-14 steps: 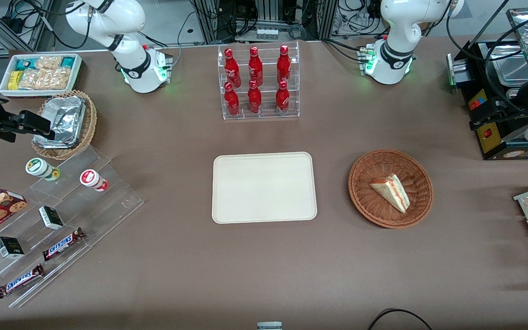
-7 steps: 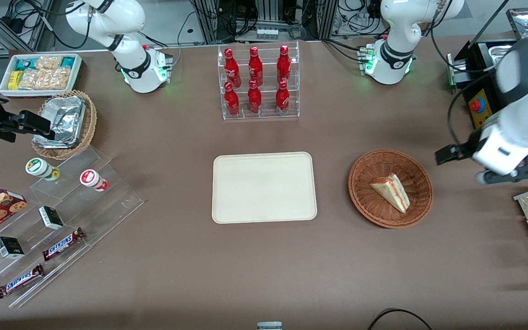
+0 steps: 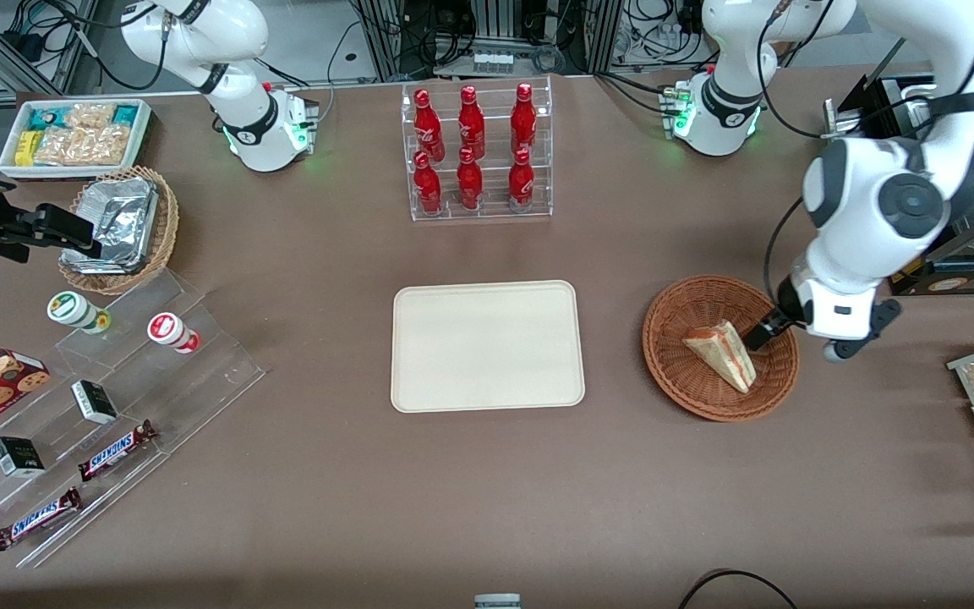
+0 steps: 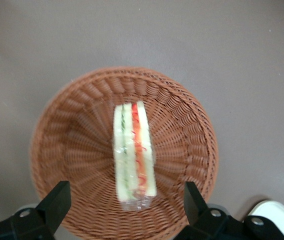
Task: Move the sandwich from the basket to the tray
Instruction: 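Lower the left gripper and grasp the wrapped sandwich, then lift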
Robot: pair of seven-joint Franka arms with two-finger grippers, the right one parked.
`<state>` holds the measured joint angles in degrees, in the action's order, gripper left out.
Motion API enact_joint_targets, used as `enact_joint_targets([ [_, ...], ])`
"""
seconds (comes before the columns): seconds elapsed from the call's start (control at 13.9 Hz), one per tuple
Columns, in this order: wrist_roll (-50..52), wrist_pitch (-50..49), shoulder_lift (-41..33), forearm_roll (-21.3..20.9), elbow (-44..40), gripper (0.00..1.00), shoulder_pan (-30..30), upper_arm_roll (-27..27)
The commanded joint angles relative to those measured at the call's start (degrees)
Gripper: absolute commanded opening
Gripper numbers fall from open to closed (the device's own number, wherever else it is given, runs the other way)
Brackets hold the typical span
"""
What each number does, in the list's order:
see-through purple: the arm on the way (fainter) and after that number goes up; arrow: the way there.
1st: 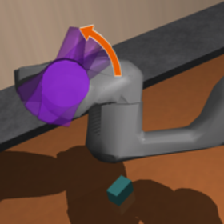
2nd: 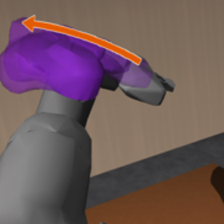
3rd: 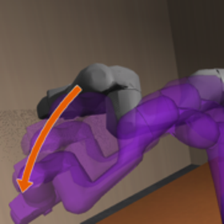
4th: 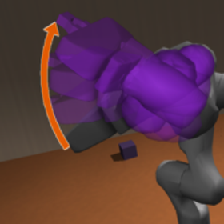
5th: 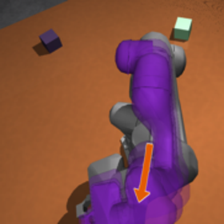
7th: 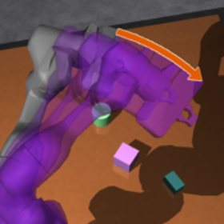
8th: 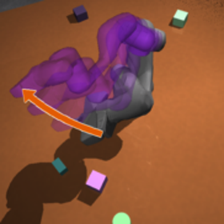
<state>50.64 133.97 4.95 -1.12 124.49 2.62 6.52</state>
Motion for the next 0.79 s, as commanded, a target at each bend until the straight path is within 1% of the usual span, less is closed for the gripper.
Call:
enact_joint_targets([
  [0.0,4.56,3.32,0.14,-0.81,3.21,1.00,0.19,1.12],
  [0.43,4.56,5.34,6.38,-1.16,3.83,1.00,0.28,1.83],
  [0.65,4.56,8.32,9.45,-1.17,3.65,1.00,0.28,1.83],
  [0.72,4.56,9.46,10.07,-1.17,3.57,0.94,0.28,1.83],
])
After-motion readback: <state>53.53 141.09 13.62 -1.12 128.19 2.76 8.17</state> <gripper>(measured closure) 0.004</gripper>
